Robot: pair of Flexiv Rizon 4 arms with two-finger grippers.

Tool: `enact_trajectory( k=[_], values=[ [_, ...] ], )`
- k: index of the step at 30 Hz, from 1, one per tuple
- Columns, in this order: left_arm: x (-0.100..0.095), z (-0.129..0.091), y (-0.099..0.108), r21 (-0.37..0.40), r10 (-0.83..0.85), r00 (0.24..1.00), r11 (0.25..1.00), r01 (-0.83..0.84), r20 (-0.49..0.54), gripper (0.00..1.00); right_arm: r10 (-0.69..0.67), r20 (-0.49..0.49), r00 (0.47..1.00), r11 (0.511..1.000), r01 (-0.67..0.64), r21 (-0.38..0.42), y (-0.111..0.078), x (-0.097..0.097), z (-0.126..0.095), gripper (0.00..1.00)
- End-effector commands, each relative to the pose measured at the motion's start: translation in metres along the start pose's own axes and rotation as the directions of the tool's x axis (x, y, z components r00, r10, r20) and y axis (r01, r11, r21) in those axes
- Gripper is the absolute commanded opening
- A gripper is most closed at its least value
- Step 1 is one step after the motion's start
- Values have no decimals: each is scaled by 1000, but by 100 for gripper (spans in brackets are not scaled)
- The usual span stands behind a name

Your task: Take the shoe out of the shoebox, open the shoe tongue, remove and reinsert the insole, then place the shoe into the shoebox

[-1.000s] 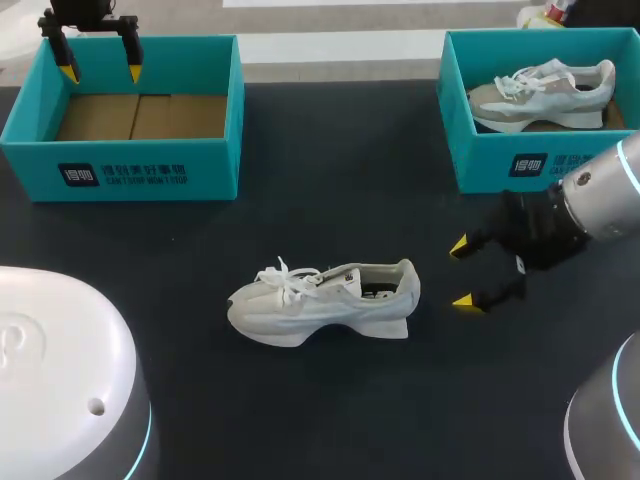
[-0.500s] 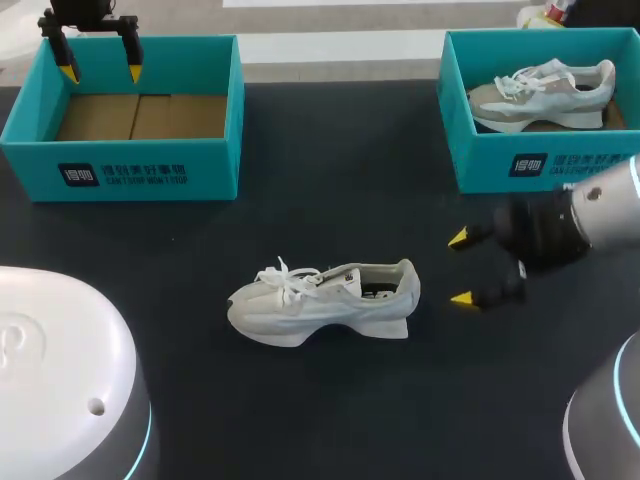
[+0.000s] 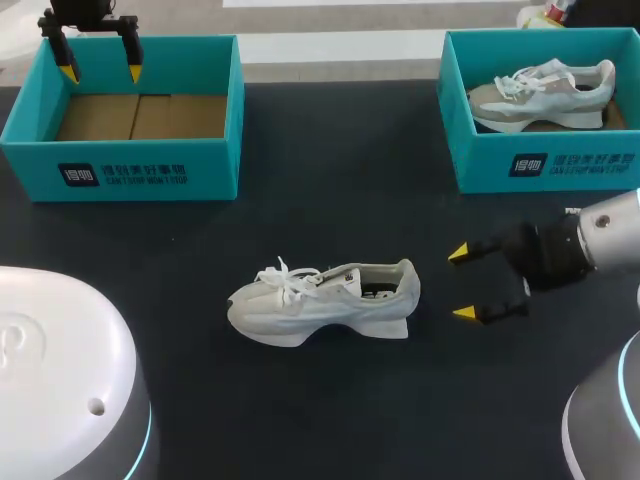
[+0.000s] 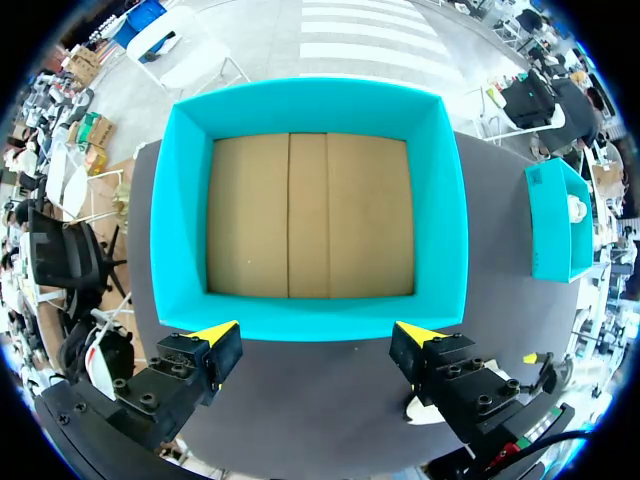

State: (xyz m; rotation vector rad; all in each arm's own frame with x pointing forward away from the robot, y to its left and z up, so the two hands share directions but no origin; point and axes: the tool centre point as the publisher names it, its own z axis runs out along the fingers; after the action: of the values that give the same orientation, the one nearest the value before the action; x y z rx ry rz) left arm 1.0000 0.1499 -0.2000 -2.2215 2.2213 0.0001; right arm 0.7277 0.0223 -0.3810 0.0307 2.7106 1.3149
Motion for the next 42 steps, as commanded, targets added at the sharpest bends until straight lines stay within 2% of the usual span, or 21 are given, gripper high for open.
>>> enact_trajectory(
  k=[1,20,22,26,31,35,42],
  values=[
    [0,0,0,0,0,1000,1000,0,0,100,-5,-63,998,996,10,83,-12,-7,9,100],
    [0,0,0,0,0,1000,1000,0,0,100,-5,-63,998,996,10,83,-12,-7,9,100],
    [0,0,0,0,0,1000,1000,0,0,100,11,-34,999,1000,-10,27,-9,-5,12,100],
    [0,0,0,0,0,1000,1000,0,0,100,19,-1,1000,1000,-19,19,-4,-5,16,100],
    [0,0,0,0,0,1000,1000,0,0,100,32,-19,999,999,-32,10,4,-3,21,100],
    [0,0,0,0,0,1000,1000,0,0,100,74,5,997,997,-74,-7,8,0,22,100],
    [0,0,0,0,0,1000,1000,0,0,100,109,-1,994,993,-109,-45,16,4,40,100]
  ],
)
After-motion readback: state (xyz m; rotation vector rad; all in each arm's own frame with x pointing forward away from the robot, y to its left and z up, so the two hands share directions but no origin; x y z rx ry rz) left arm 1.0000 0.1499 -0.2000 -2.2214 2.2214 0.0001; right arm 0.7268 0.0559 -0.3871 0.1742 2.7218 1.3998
